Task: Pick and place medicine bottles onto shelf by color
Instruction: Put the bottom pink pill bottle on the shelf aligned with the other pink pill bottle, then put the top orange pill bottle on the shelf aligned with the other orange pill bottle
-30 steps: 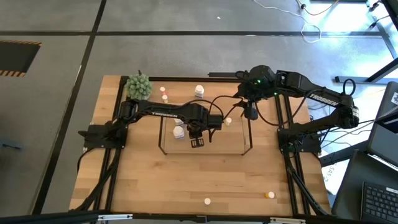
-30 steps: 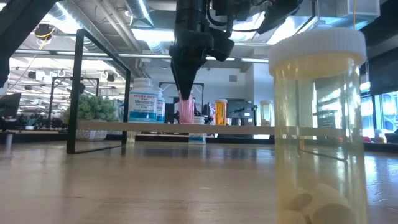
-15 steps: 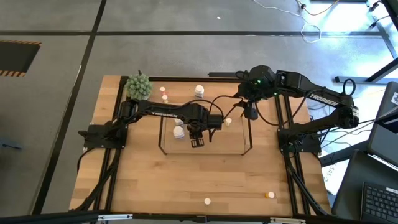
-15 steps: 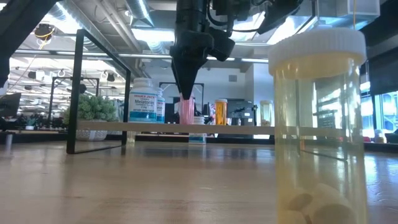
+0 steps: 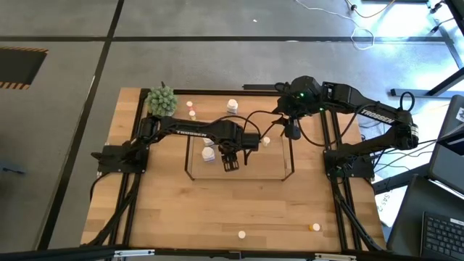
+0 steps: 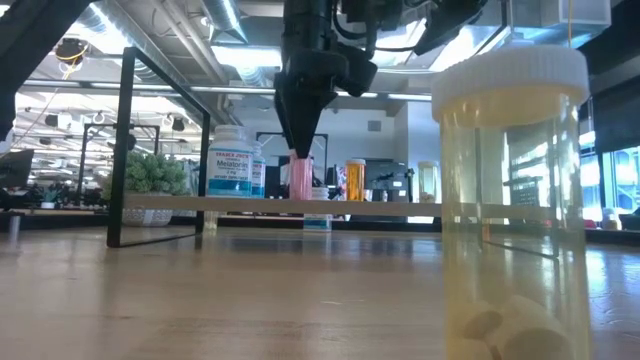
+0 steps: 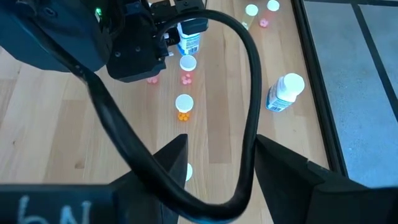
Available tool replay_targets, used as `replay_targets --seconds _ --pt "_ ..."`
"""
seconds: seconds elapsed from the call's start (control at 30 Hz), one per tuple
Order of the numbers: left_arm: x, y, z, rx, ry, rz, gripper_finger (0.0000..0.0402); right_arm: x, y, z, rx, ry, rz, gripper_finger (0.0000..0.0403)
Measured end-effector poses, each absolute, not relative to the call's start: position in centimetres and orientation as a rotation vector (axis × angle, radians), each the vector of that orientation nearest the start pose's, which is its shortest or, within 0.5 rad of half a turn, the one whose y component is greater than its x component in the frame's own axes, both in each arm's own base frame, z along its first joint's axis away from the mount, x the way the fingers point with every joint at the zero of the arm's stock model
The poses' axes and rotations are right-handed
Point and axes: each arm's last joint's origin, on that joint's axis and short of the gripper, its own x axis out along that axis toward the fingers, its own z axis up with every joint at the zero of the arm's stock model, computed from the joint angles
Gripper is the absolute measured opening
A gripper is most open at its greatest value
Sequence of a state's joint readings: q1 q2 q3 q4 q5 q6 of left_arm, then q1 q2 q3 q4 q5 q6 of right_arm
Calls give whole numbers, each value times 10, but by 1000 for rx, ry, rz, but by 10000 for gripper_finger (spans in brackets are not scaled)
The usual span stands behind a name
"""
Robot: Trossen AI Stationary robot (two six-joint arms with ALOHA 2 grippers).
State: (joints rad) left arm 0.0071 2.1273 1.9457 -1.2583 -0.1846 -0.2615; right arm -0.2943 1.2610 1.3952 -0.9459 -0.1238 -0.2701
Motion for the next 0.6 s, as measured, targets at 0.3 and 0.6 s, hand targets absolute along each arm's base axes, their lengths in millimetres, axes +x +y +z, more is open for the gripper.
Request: replay_targets --seconds 0.3,0.6 --pt "423 7 249 -116 1403 325 179 231 -66 377 -86 809 -52 179" --pt "414 7 267 -129 1371 330 179 231 -66 377 -86 808 -50 179"
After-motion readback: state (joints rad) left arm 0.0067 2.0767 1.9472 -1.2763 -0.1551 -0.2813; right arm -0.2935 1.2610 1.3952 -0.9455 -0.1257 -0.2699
